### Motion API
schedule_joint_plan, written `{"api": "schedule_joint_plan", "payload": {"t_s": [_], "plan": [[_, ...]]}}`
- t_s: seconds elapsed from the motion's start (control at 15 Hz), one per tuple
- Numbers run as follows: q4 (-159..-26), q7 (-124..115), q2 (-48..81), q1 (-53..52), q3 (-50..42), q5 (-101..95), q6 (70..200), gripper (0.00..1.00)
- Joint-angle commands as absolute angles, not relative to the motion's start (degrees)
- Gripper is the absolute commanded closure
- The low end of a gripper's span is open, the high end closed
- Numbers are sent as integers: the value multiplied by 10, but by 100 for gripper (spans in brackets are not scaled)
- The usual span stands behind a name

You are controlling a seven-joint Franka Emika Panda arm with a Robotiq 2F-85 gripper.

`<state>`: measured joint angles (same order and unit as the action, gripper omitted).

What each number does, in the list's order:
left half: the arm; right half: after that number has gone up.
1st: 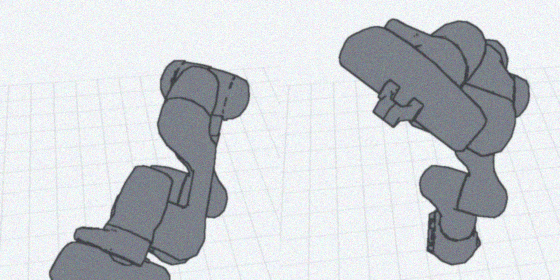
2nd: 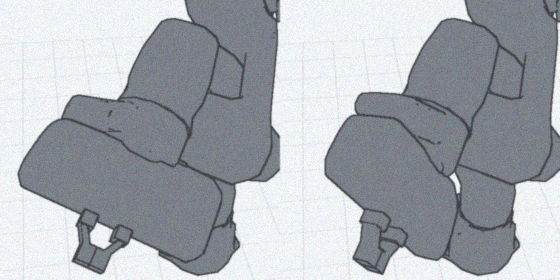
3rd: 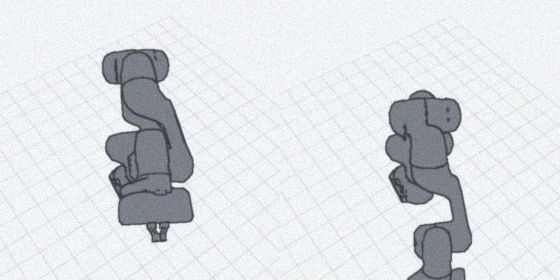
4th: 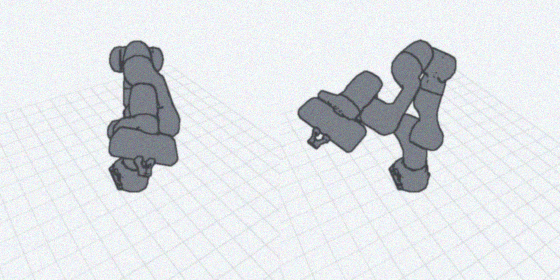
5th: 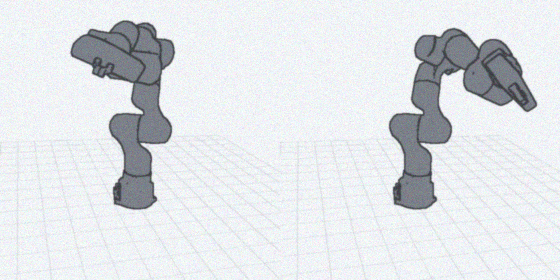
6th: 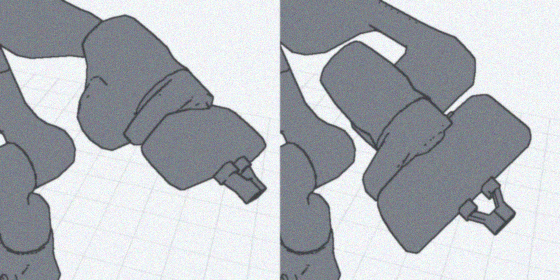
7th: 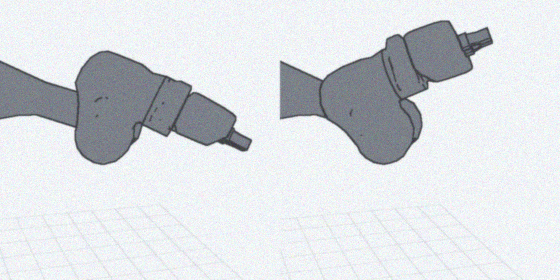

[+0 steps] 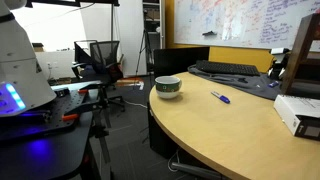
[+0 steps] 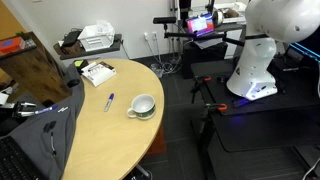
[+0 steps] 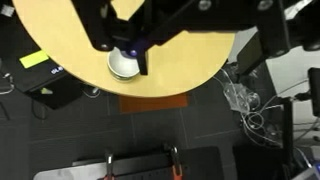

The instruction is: Put the marker in the mug

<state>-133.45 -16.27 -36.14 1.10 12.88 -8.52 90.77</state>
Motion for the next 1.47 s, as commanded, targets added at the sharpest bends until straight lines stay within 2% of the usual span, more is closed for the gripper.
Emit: {"api": "schedule_joint_plan", "payload": {"t_s": [0.0, 0.27, 0.53, 1.0, 1.4], "plan": [[-1333, -170, -359, -4, 118, -91, 905, 0], [-1333, -170, -359, -4, 118, -91, 905, 0], [-1335, -69, -319, -28, 89, -104, 991, 0], [-1296, 124, -135, -37, 43, -145, 1235, 0], [-1195, 325, 26, -33, 40, -129, 1294, 0]]}}
